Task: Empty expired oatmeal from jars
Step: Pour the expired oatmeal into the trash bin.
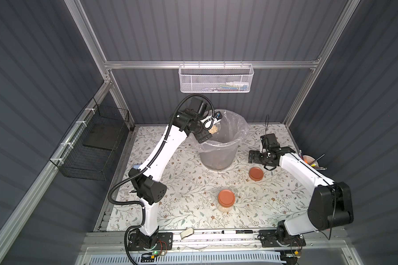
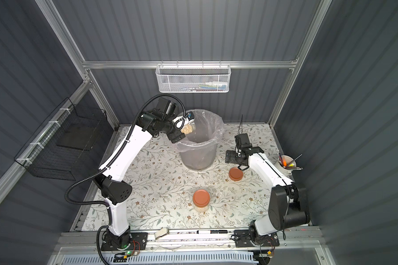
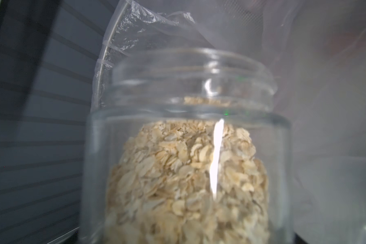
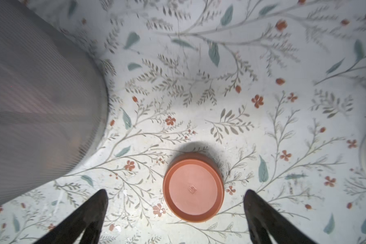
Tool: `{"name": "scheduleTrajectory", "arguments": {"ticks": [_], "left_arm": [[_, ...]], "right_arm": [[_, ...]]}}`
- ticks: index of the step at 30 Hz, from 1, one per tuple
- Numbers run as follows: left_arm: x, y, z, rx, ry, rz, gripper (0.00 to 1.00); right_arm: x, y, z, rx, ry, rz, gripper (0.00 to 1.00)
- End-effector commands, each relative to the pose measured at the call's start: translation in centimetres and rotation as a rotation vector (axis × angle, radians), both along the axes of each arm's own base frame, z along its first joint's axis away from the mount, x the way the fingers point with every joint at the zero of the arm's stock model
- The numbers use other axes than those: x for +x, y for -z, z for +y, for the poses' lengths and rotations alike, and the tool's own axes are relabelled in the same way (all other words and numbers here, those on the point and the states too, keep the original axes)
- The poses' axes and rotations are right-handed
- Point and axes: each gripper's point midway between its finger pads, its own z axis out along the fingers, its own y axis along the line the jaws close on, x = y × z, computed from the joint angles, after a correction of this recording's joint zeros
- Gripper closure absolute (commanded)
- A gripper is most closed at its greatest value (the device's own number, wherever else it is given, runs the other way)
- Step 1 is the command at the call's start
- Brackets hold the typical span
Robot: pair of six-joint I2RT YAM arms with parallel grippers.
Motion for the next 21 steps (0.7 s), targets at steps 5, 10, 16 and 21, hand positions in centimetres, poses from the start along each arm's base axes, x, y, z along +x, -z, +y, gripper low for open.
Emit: {"name": "scheduleTrajectory", "arguments": {"ticks": [5, 10, 16, 21], "left_arm": [[1.9, -2.7, -1.4, 0.063, 0.057, -0.166, 1.00], [2.2, -2.6, -2.8, 0.155, 0.112, -0.242, 1.00], [2.3, -3.5, -4.0, 0.281, 0.173, -0.360, 1.00], [2.9, -2.8, -4.0, 0.444, 0.202, -0.437, 1.00]], "right_arm": [[0.3, -6.8, 0.5, 0.038, -0.025, -0.131, 0.01], [0.8, -9.7, 1.5, 0.091, -0.058, -0.198, 0.01], [1.2, -11.5, 2.7, 0.158, -0.094, -0.250, 0.01], [1.6, -11.7, 3.8, 0.219, -0.114, -0.261, 0.01]]}}
